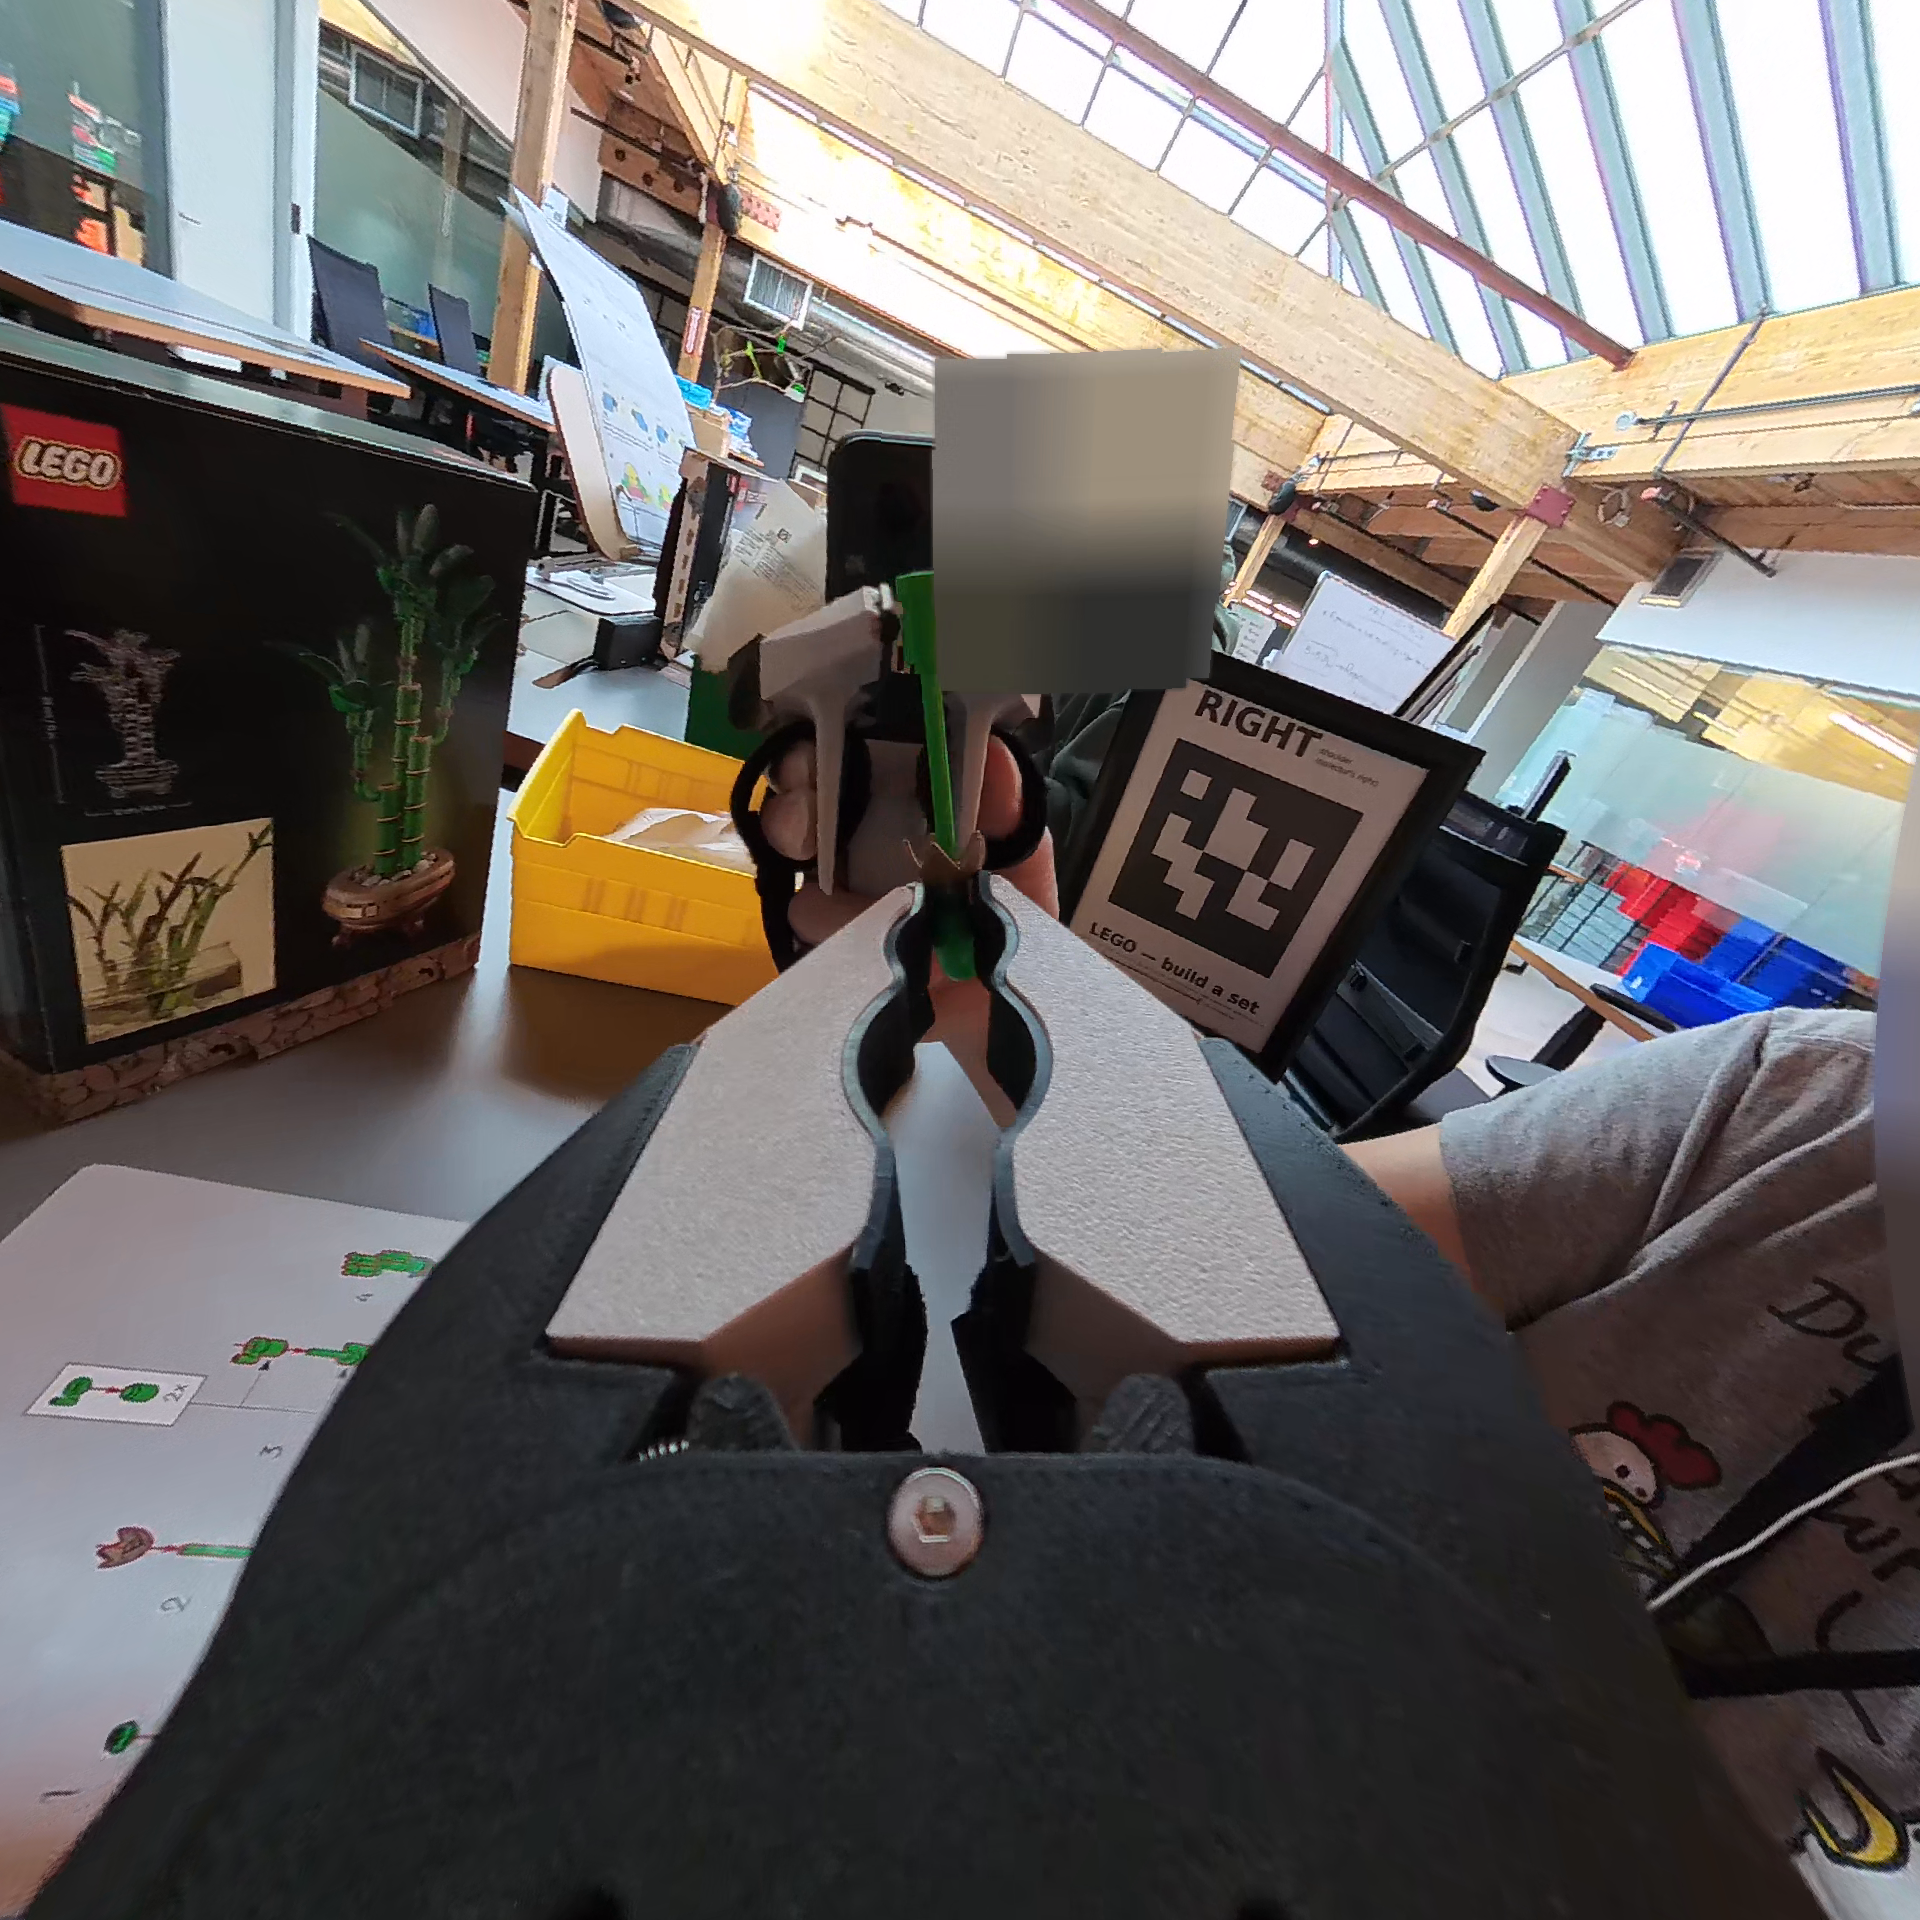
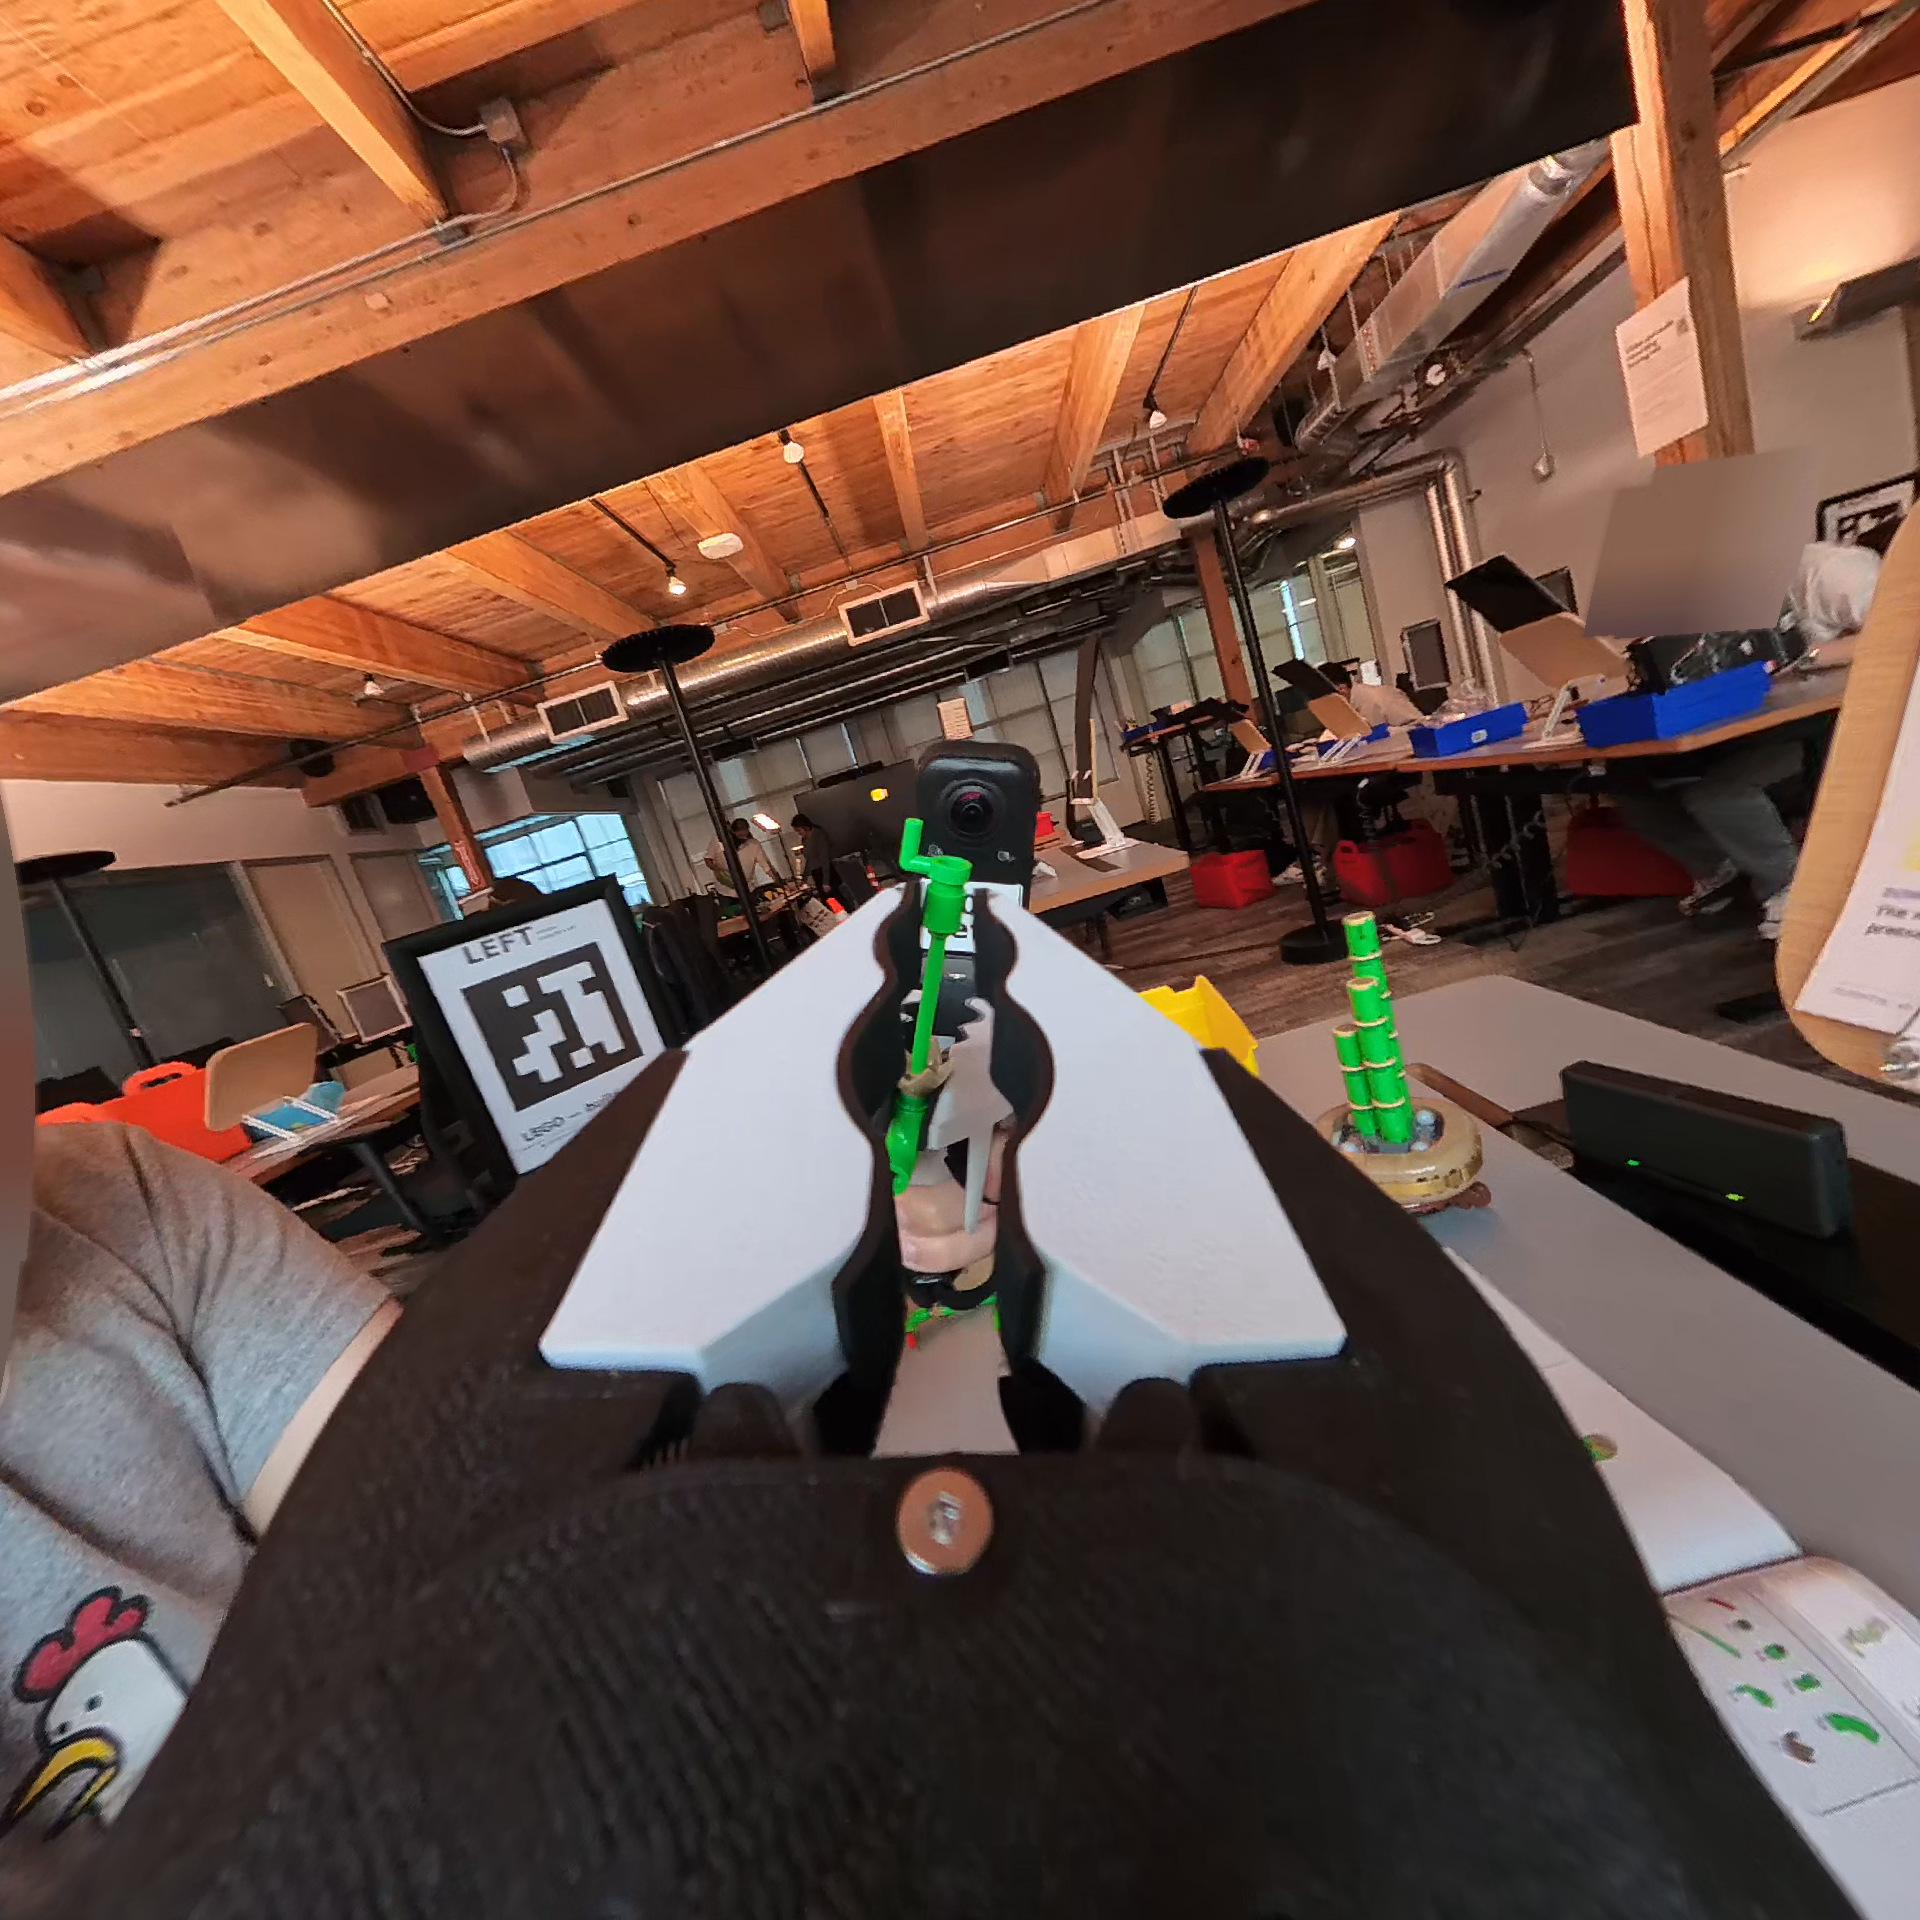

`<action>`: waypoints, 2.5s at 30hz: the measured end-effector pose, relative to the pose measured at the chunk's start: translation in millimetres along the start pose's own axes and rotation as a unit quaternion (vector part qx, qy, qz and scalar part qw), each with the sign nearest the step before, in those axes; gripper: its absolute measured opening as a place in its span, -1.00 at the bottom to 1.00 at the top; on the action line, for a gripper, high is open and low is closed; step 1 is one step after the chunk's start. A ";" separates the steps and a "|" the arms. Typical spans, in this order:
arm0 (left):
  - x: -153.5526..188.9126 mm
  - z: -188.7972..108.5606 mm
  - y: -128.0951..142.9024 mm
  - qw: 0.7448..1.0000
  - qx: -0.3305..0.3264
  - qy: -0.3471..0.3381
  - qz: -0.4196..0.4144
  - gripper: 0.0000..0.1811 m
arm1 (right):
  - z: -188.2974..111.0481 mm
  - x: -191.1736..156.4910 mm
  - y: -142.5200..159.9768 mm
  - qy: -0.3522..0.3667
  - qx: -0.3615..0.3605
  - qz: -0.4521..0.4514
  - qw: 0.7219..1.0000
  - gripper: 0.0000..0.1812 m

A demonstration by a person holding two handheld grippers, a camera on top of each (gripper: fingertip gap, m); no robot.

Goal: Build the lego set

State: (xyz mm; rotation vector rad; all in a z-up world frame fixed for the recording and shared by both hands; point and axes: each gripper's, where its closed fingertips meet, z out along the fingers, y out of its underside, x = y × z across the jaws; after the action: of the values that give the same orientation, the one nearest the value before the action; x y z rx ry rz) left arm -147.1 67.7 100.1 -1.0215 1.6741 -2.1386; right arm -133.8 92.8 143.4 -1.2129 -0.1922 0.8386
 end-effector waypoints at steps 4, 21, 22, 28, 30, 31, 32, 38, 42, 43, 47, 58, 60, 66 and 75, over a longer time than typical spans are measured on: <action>3.8 -3.8 -0.1 1.000 0.002 0.019 -0.015 -0.94 | -4.0 -7.0 -9.2 0.003 0.006 -0.044 0.999 -0.70; 22.3 -24.7 3.0 0.989 -0.023 0.086 -0.120 -0.94 | 15.2 -17.5 45.8 0.147 -0.235 -0.554 0.785 0.19; 23.1 -24.0 3.3 0.988 -0.025 0.087 -0.122 -0.93 | 17.5 -20.2 46.8 0.142 -0.233 -0.554 0.786 0.17; 22.1 -17.0 6.4 0.988 -0.032 0.086 -0.125 -0.93 | 21.0 -16.2 46.6 0.159 -0.236 -0.561 0.777 0.00; 21.9 -16.1 6.7 0.987 -0.032 0.088 -0.127 -0.93 | 20.5 -16.9 42.5 0.162 -0.226 -0.559 0.781 -0.07; 22.3 -15.6 6.6 0.987 -0.032 0.089 -0.127 -0.93 | 20.0 -17.3 41.5 0.162 -0.223 -0.556 0.784 -0.06; 22.6 -15.2 7.2 0.987 -0.034 0.090 -0.127 -0.93 | 19.4 -17.2 41.2 0.162 -0.223 -0.553 0.786 -0.06; 22.0 -14.0 7.4 0.987 -0.033 0.089 -0.130 -0.93 | 19.0 -15.5 43.5 0.159 -0.229 -0.545 0.791 -0.05; 23.8 -15.1 5.4 0.986 -0.028 0.095 -0.131 -0.94 | 18.6 -14.1 44.7 0.159 -0.231 -0.537 0.795 -0.06; 23.8 -15.0 6.3 0.986 -0.031 0.094 -0.130 -0.93 | 19.1 -15.0 46.0 0.155 -0.232 -0.538 0.795 -0.07; 23.8 -13.6 7.5 0.986 -0.034 0.095 -0.134 -0.94 | 19.5 -14.1 45.7 0.160 -0.234 -0.553 0.783 -0.14; 20.1 -11.9 9.3 0.987 -0.038 0.079 -0.134 -0.93 | 16.6 -10.8 46.6 0.162 -0.238 -0.549 0.784 -0.15; 20.1 -12.0 9.9 0.987 -0.041 0.077 -0.132 -0.93 | 16.7 -11.3 47.1 0.161 -0.239 -0.552 0.783 -0.15; 18.7 -9.3 12.4 0.987 -0.046 0.074 -0.135 -0.93 | 13.9 -10.3 48.8 0.155 -0.241 -0.549 0.785 -0.15; 11.2 -25.7 -7.0 0.989 0.009 0.061 -0.137 -0.68 | 11.9 -18.7 46.3 0.135 -0.230 -0.549 0.792 -0.15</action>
State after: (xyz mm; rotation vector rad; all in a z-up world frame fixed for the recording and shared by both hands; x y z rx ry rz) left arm -170.3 82.8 108.2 -1.1985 1.6453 -2.4284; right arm -174.9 93.9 112.6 -1.3707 -0.8103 -0.4405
